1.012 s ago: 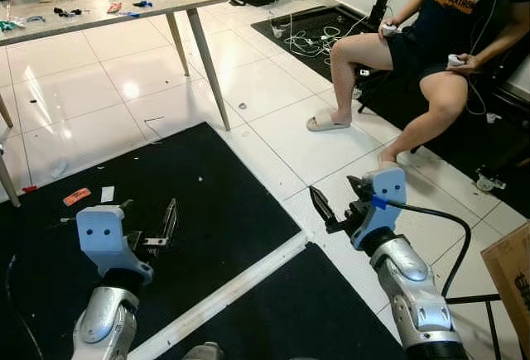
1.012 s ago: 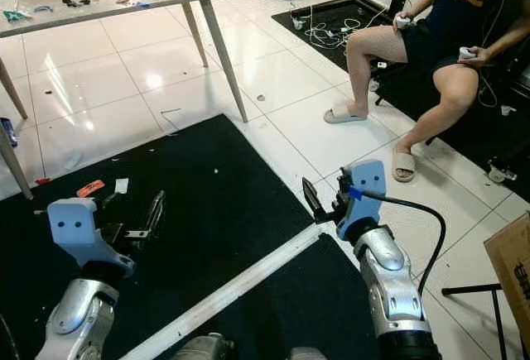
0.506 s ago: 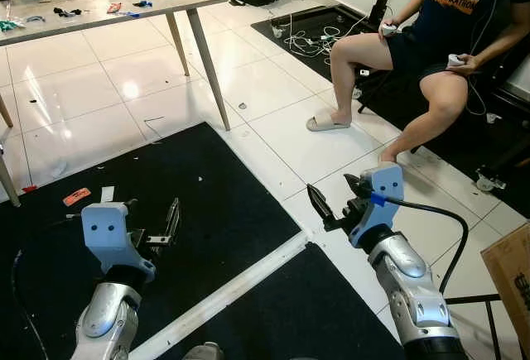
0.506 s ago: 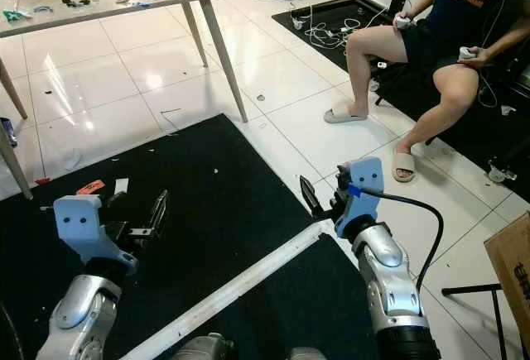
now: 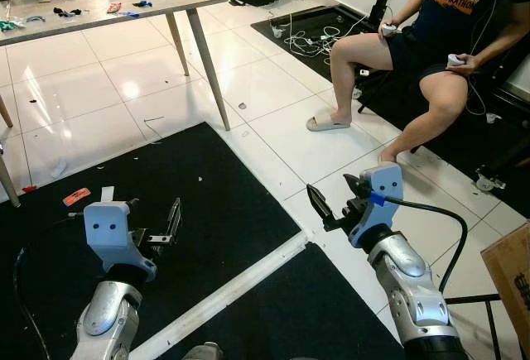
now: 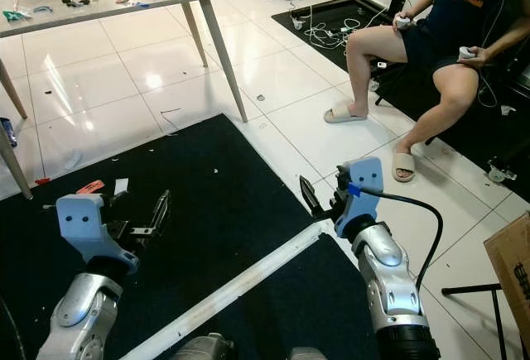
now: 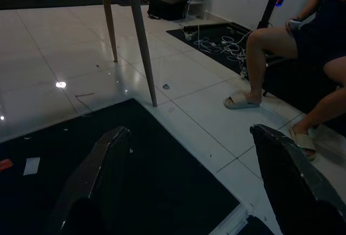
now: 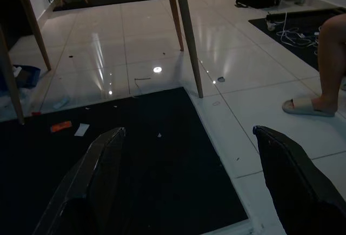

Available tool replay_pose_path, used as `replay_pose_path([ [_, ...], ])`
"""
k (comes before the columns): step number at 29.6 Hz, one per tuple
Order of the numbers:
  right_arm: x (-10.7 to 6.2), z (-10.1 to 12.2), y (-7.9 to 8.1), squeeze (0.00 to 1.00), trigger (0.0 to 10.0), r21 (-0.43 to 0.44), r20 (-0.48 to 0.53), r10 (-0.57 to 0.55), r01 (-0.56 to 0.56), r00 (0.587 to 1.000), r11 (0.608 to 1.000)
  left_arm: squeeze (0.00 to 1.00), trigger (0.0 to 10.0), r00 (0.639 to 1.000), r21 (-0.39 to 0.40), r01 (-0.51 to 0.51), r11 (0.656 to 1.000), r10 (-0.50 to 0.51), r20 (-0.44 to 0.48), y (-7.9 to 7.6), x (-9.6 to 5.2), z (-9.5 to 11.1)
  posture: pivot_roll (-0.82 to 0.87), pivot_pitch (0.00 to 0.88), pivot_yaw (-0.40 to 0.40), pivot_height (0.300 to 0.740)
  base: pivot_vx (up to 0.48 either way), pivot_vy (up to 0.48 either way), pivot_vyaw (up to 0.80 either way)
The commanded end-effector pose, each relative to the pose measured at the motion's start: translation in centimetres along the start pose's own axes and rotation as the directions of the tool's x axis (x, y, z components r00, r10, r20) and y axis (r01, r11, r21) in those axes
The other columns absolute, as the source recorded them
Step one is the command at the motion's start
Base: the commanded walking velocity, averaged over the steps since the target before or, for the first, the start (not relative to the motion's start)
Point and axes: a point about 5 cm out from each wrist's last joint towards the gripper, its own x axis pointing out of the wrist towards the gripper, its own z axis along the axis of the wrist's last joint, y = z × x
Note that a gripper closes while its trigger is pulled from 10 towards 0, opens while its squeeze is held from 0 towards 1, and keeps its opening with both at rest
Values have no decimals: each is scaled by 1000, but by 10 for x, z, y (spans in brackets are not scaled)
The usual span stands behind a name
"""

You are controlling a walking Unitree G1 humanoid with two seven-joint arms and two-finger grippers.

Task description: Picking trash to rubbish bin

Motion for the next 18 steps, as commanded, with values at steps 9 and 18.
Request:
replay_pose_path([
  [9, 1, -1, -2, 0, 10000, 21, -4, -8, 8, 1000, 1000, 0, 10000, 1000, 15, 6, 1000, -6, -23, 3, 0, -1, -77, 0, -25, 740, 312, 0, 0],
  [18, 2, 0, -3, 0, 10000, 20, -5, -9, 9, 1000, 1000, 0, 10000, 1000, 14, 9, 1000, -9, -23, 2, 1, -1, -77, 0, -30, 740, 326, 0, 0],
])
